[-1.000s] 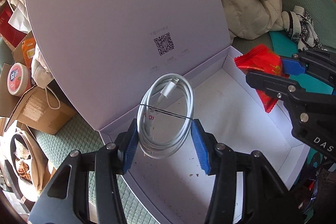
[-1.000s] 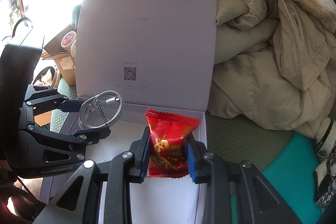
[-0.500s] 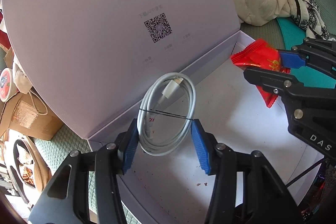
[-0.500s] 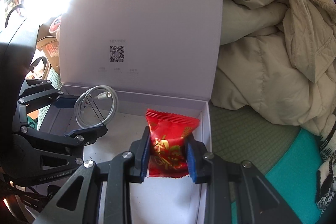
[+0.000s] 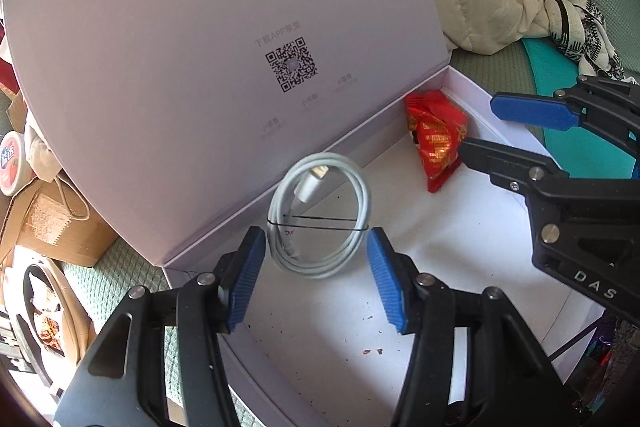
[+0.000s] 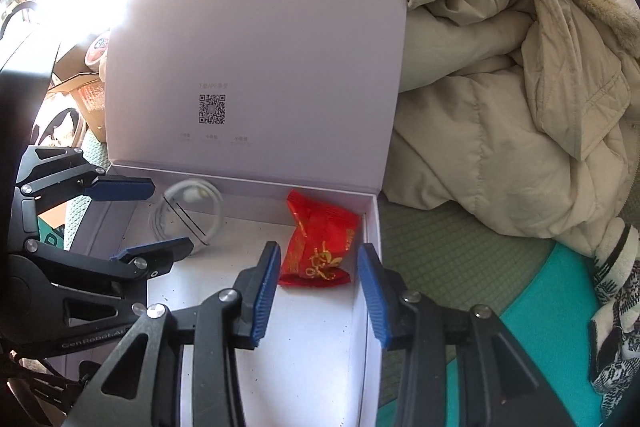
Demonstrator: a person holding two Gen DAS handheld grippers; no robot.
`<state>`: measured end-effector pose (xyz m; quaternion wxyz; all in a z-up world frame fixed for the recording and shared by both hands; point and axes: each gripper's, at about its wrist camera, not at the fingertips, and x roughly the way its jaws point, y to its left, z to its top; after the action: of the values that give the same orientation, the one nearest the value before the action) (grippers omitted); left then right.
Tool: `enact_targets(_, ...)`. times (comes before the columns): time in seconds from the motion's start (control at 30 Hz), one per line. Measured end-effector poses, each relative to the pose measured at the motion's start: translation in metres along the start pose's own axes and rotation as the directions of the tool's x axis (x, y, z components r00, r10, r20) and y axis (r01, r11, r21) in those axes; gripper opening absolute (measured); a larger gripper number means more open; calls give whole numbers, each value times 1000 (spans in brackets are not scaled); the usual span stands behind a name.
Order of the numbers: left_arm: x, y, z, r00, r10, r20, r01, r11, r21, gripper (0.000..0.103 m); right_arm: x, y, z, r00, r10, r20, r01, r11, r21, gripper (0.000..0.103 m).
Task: Organize objects
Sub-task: 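Open the left tool releasing the cable while the right tool releases the candy packet, then move both tools back to the pile on the teal mat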
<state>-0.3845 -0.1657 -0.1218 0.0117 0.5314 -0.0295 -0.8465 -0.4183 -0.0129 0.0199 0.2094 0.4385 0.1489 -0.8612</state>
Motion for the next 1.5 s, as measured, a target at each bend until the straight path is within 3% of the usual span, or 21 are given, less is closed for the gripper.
enact_targets(0.4, -32, 7, 2, 998, 22, 52, -21, 999, -25, 52, -45, 4, -1, 999, -16, 51, 16, 1000, -9, 40)
enact_targets(0.7, -88, 33, -20, 994, 35, 105, -32, 999, -32, 52, -80, 11, 6, 995, -30, 100, 32, 999, -15, 40)
enact_targets(1.1, -153, 30, -40, 984, 50, 172, -46, 998, -31, 52, -130, 18, -6, 987, -47, 156, 50, 999, -16, 40)
enact_targets(1.5, -207, 6, -70, 975, 56, 215, -49, 998, -38, 52, -182, 24, -40, 980, -61, 189, 64, 998, -11, 40)
